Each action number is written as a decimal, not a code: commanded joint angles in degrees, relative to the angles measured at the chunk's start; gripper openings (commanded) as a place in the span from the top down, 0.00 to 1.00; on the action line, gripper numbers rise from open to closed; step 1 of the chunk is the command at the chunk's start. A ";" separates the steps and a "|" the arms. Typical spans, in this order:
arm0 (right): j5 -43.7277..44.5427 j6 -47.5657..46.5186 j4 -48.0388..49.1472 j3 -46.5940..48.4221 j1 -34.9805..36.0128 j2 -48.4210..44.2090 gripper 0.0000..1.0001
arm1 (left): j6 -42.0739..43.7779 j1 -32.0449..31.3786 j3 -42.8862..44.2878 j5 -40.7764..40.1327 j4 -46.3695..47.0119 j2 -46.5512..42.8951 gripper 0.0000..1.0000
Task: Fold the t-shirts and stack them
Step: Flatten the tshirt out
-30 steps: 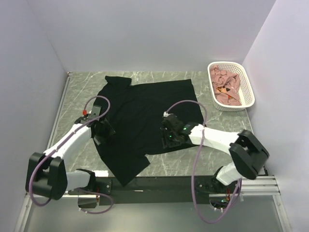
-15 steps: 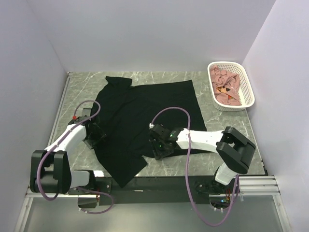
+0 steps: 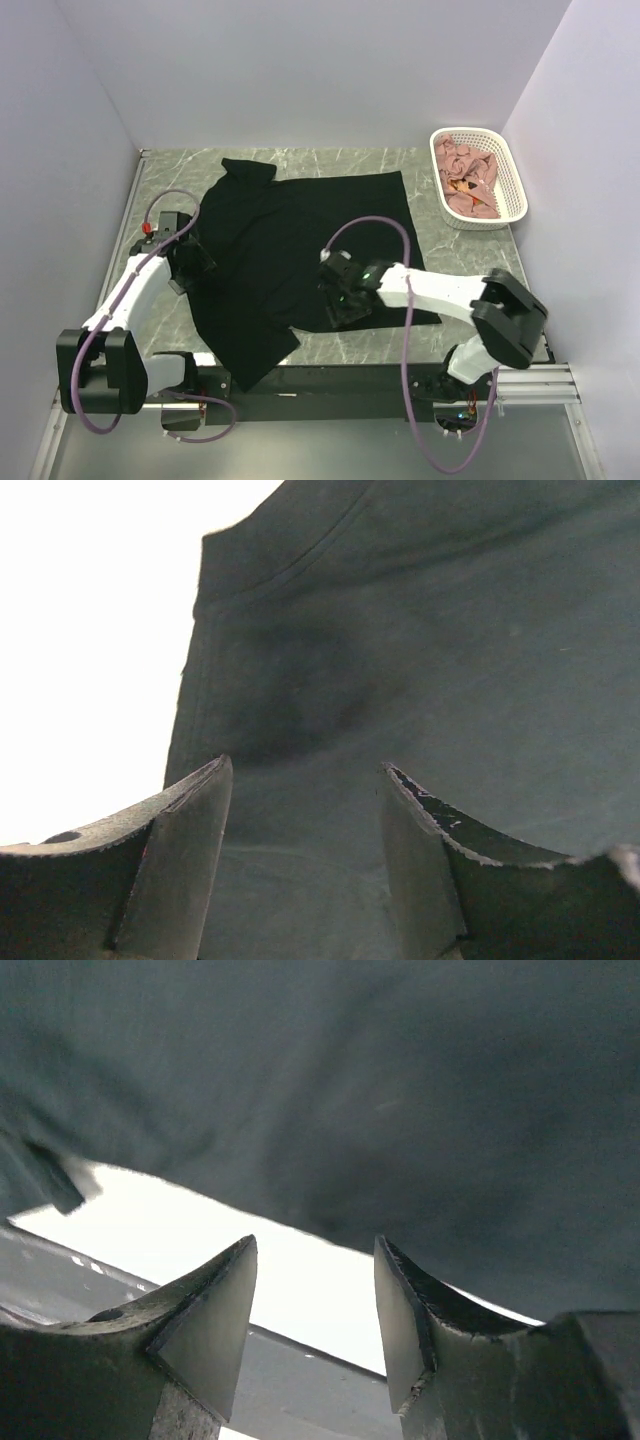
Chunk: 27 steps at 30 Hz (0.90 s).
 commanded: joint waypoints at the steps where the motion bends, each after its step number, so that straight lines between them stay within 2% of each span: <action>1: 4.70 -0.35 -0.77 -0.30 -6.93 -7.52 0.43 | 2.11 0.27 2.82 1.18 0.97 0.59 0.35; 6: 4.08 -0.35 1.87 -5.49 -15.21 -14.04 0.45 | 2.55 0.27 4.40 1.89 3.43 3.23 0.40; 12: 1.45 0.79 6.87 -10.58 -19.62 -20.02 0.47 | 3.43 0.27 13.00 -1.37 8.70 10.86 0.54; 16: -0.67 1.67 9.61 -11.82 -19.79 -21.25 0.50 | 4.57 0.18 22.91 -2.86 11.51 21.39 0.63; 19: -4.79 2.37 11.19 -12.43 -19.79 -20.99 0.51 | 5.53 0.27 30.21 -4.70 12.31 29.30 0.66; 27: -7.26 1.94 11.72 -13.49 -19.79 -19.59 0.53 | 7.65 0.88 46.84 -6.99 11.08 47.25 0.67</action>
